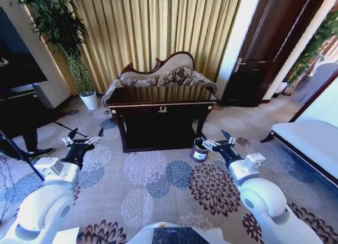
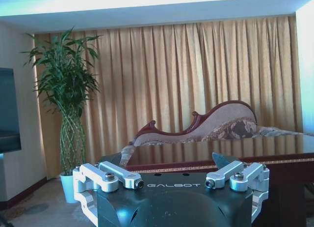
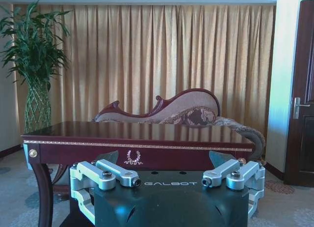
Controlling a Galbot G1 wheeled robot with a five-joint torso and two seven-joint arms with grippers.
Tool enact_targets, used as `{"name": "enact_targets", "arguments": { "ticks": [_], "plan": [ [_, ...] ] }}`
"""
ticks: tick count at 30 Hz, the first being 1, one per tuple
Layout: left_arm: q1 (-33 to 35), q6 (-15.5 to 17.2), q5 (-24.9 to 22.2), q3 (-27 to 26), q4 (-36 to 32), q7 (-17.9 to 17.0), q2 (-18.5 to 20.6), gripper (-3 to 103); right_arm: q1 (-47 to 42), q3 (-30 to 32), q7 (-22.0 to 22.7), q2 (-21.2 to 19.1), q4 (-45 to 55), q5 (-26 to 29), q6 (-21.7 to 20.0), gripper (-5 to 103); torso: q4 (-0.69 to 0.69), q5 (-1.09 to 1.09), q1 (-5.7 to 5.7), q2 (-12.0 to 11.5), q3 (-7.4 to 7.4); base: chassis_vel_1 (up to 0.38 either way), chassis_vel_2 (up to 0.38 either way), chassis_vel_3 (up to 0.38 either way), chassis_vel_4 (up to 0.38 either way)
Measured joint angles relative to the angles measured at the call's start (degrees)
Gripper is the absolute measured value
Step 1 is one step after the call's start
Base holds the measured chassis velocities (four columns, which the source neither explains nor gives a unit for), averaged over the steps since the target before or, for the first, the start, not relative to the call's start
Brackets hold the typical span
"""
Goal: Move to the front of the table and place the trash on the table into the trash bin.
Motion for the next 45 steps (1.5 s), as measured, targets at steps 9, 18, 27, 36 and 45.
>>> {"name": "enact_targets", "arguments": {
  "ticks": [9, 18, 27, 36, 45],
  "plan": [
    [0.0, -0.6, 0.1, 0.5, 0.1, 0.0, 0.0, 100, 0.1, -0.2, -0.1, 0.1, -0.7, -0.1, 1.6, 100, -0.02, 0.02, -0.06, 0.0, -0.03, 0.171, -0.160, -0.148, 0.176],
    [0.0, -2.4, 0.0, 1.2, 0.8, -0.4, -0.5, 100, 0.0, 0.0, -0.2, 0.7, -2.2, -1.6, 2.7, 100, -0.01, 0.00, 0.06, 0.0, 0.02, 0.005, -0.003, -0.014, 0.004],
    [-0.9, -3.8, 0.0, 1.8, 1.6, -0.5, -0.5, 100, -0.2, 0.7, 0.1, 0.5, -2.5, -2.3, 3.3, 100, 0.00, -0.01, -0.01, 0.0, 0.00, -0.005, 0.002, 0.003, -0.006],
    [-0.5, -2.3, 0.8, 1.2, 0.8, -0.8, -0.5, 100, -0.7, 0.8, 0.6, 0.8, -2.0, -2.8, 3.4, 100, 0.00, -0.01, -0.01, 0.0, -0.01, 0.000, 0.000, 0.000, 0.000],
    [-0.4, -1.5, 1.0, 1.0, 0.6, -0.8, -0.5, 100, -0.7, 0.8, 0.7, 0.9, -2.0, -2.9, 3.4, 100, 0.00, -0.01, 0.00, 0.0, 0.00, 0.000, 0.000, 0.000, 0.000]
  ]
}}
